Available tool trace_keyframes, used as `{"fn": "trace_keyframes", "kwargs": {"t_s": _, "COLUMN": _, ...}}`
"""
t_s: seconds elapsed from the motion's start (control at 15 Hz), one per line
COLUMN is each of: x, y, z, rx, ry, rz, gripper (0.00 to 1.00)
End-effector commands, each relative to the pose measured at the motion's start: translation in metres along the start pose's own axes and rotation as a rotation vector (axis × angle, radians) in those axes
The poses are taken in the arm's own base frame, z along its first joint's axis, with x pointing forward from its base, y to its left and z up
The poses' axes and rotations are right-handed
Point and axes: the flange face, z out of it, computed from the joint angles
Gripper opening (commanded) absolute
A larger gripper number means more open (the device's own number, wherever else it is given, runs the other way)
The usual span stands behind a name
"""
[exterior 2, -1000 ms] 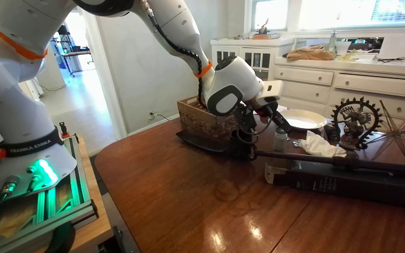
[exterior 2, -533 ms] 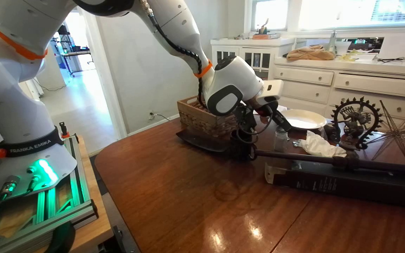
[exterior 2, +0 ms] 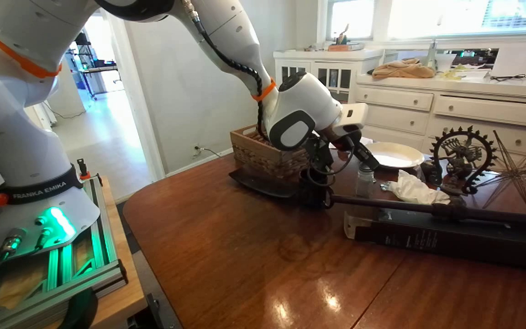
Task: Remove the cap off of the bottle
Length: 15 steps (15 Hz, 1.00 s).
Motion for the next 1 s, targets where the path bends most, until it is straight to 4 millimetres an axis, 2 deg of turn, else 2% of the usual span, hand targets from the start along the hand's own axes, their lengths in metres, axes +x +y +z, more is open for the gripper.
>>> {"fn": "trace_keyframes", "kwargs": {"t_s": 0.0, "x": 0.001, "y": -0.001, "z": -0.005, "rx": 0.012, "ry": 0.017, "rz": 0.016, "gripper": 0.20}}
{"fn": "trace_keyframes", "kwargs": {"t_s": 0.47, "x": 0.011, "y": 0.000, "z": -0.017, "rx": 0.022, "ry": 0.019, "rz": 0.020, "gripper": 0.20}}
{"fn": "trace_keyframes", "kwargs": {"t_s": 0.93, "x": 0.020, "y": 0.010, "z": -0.041, "rx": 0.034, "ry": -0.004, "rz": -0.010, "gripper": 0.20}}
